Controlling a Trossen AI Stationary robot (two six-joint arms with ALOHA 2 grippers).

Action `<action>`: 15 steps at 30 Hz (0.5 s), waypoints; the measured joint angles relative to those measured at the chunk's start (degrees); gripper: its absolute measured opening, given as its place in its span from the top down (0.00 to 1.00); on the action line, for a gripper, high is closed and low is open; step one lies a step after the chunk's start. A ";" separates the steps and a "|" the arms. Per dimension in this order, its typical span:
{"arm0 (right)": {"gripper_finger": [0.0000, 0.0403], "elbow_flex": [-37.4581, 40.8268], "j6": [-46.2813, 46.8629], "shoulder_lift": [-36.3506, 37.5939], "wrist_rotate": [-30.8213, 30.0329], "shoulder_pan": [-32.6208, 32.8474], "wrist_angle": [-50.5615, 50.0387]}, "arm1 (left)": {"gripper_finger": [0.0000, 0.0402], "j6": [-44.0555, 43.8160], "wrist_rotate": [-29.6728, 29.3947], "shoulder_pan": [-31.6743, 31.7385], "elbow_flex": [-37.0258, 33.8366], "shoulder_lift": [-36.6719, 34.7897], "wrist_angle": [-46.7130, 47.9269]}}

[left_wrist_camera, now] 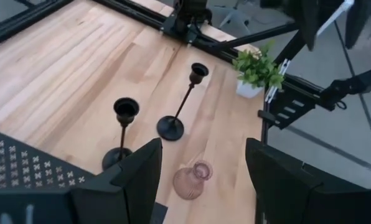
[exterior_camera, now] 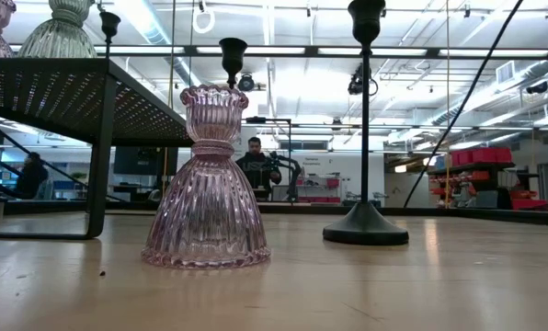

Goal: Pick & Place candle stick holders
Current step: Put the pink glass candle holder on the shelf

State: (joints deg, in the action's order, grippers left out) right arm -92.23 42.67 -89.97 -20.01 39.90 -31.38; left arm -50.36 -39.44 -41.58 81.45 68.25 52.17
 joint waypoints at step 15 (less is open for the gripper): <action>0.54 0.00 7.26 -11.44 -2.01 6.71 1.79 | 0.42 1.66 -0.99 0.00 0.00 0.00 -7.64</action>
State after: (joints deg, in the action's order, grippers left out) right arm -92.23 49.93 -101.41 -22.02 46.61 -29.58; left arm -48.69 -40.43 -41.58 81.45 68.25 44.53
